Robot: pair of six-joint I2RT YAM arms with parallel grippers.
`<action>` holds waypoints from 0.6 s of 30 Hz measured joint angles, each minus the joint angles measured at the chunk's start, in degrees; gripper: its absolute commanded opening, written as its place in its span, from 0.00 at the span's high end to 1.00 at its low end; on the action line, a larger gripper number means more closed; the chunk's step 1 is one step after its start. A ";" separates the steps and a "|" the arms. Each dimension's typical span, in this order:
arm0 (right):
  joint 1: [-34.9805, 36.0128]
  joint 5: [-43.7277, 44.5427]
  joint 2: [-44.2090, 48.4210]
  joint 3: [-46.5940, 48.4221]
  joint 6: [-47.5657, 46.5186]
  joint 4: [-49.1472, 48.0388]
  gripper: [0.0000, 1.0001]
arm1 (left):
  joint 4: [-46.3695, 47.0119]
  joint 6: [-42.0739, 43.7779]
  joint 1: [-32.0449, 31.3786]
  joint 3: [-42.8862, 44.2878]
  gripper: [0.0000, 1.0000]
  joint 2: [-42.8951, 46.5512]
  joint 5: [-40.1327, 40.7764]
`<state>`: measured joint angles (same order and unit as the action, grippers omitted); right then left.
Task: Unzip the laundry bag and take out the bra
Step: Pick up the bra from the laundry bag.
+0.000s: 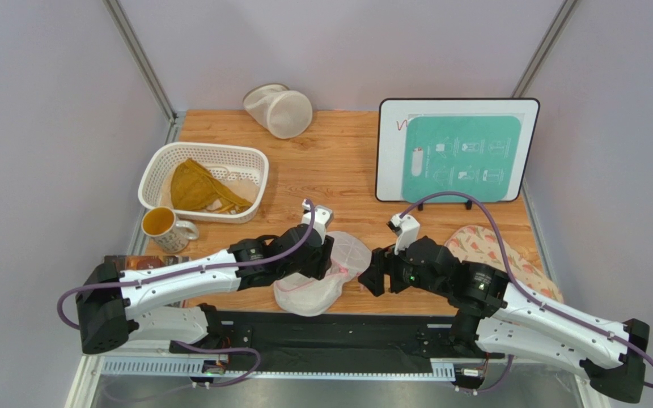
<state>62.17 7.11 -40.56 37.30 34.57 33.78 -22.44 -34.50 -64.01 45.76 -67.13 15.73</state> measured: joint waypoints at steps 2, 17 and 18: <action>0.00 0.11 0.31 0.00 0.15 0.09 0.27 | 0.52 -0.37 0.00 -0.70 0.48 -0.07 -0.13; 0.02 0.15 2.80 -1.07 1.03 0.44 0.28 | 4.48 -2.12 1.16 -1.88 0.42 -6.84 -2.12; 0.02 0.15 2.78 -1.18 1.03 0.35 0.28 | 4.68 -2.32 1.16 -1.90 0.41 -7.30 -2.45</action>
<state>62.19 7.27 -37.78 36.12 35.59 34.13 -17.76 -36.82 -62.85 43.86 -74.43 13.28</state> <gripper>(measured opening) 0.724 0.553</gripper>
